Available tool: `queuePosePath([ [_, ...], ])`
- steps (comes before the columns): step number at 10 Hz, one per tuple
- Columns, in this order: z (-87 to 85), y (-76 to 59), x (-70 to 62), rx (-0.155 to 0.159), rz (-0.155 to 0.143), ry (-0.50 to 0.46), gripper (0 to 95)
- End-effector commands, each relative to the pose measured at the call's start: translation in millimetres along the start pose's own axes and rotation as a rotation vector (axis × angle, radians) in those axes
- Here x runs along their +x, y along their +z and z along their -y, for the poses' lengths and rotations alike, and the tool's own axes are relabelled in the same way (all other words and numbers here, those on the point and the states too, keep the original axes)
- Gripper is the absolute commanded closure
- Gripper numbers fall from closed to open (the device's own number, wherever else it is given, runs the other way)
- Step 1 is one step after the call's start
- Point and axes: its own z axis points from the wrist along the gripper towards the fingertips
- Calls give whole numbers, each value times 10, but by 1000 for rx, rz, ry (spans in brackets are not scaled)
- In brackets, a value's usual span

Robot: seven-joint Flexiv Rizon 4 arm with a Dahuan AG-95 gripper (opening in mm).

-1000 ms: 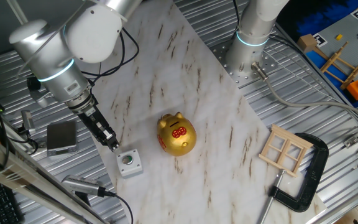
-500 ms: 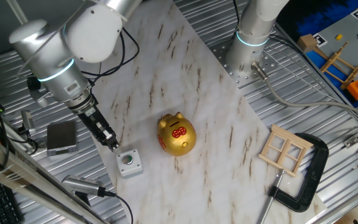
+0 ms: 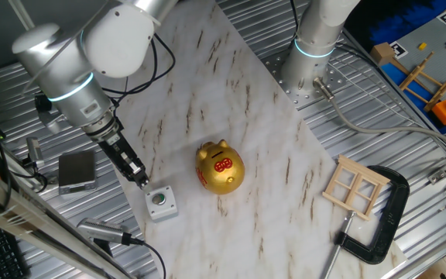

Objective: Drop coins into a piggy bank

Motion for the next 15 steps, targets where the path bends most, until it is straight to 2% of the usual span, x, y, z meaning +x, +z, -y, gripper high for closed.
queuePosePath([
  [1,-17,52,-38,-4,2,1,760],
  [7,-60,149,-100,-9,15,21,760],
  [8,-54,152,-103,-13,17,20,570],
  [11,-50,158,-107,-59,29,24,570],
  [15,-64,186,-121,-82,41,21,570],
])
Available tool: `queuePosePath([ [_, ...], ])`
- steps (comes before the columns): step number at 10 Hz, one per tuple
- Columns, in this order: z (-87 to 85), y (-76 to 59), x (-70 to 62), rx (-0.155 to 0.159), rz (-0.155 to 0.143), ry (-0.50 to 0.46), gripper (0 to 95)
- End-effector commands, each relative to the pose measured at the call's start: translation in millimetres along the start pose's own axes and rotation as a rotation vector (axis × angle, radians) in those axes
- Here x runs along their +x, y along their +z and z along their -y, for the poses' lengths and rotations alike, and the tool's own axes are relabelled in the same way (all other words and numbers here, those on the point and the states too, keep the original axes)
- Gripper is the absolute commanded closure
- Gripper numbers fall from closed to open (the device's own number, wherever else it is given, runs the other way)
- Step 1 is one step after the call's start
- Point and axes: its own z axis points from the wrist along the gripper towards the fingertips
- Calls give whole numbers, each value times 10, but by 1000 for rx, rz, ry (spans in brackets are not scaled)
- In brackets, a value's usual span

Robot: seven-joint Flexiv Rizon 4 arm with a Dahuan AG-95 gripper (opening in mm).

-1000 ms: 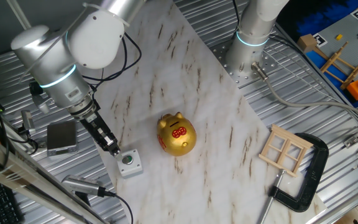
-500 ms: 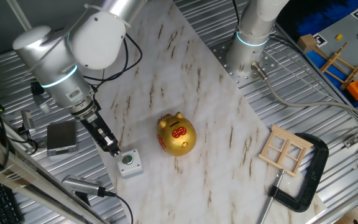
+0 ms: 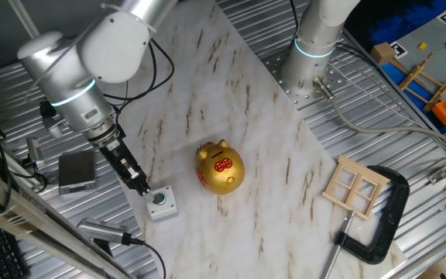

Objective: Drop coins into a piggy bank

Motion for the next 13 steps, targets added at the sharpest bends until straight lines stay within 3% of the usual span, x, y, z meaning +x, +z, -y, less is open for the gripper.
queuePosePath([
  [1,-6,22,-2,-10,6,3,570],
  [3,-15,45,-9,-31,12,3,570],
  [8,-38,115,-23,-33,18,-2,570],
  [9,-36,128,-16,-33,18,-3,760],
  [13,-33,185,13,-29,20,-6,760],
])
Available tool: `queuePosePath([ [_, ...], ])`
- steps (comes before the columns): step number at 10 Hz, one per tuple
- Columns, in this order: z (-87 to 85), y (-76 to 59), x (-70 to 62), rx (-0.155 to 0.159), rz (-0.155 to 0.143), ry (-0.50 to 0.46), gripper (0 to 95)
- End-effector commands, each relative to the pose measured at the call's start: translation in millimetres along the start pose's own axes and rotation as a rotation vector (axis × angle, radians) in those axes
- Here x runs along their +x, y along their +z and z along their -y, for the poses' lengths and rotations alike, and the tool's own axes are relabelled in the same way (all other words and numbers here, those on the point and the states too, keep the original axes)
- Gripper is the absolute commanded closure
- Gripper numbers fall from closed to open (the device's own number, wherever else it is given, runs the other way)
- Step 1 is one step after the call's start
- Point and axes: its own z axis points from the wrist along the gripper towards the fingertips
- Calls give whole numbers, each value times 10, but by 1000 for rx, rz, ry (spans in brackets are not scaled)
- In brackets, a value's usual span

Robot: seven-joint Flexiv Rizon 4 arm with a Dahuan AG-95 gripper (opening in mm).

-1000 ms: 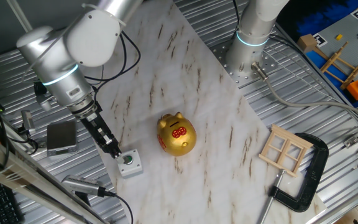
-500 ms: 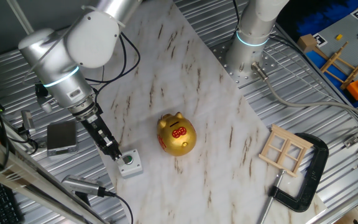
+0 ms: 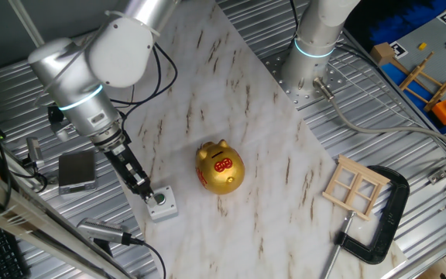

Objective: Drop coins into a piggy bank

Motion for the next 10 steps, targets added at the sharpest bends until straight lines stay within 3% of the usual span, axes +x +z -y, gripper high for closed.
queuePosePath([
  [1,2,-4,1,1,-1,-3,760],
  [10,49,7,79,34,-7,-53,760],
])
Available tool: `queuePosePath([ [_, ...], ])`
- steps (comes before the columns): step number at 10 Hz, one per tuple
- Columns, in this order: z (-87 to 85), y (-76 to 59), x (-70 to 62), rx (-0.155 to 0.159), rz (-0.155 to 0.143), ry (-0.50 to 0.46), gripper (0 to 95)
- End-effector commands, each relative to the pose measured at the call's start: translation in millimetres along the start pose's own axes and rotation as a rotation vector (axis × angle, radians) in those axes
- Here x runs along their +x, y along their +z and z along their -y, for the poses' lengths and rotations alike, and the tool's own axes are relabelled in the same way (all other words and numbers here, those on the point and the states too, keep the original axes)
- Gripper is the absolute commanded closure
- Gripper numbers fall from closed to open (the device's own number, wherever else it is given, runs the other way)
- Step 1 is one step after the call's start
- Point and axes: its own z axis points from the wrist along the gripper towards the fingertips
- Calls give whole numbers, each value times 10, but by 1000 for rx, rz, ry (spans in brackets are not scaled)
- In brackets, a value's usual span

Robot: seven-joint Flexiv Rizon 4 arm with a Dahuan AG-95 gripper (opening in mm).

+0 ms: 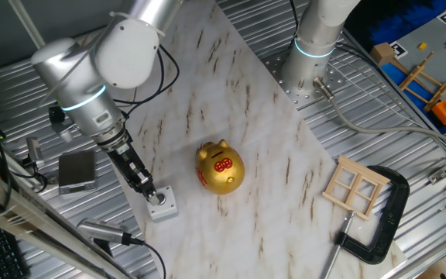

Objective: Drop coins into a piggy bank

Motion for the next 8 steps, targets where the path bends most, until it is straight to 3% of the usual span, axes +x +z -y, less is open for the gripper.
queuePosePath([
  [1,7,3,5,0,0,-3,760],
  [5,10,-1,7,9,-2,-13,760],
  [6,10,-1,8,13,-4,-16,570],
  [8,10,0,9,16,-6,-19,570],
])
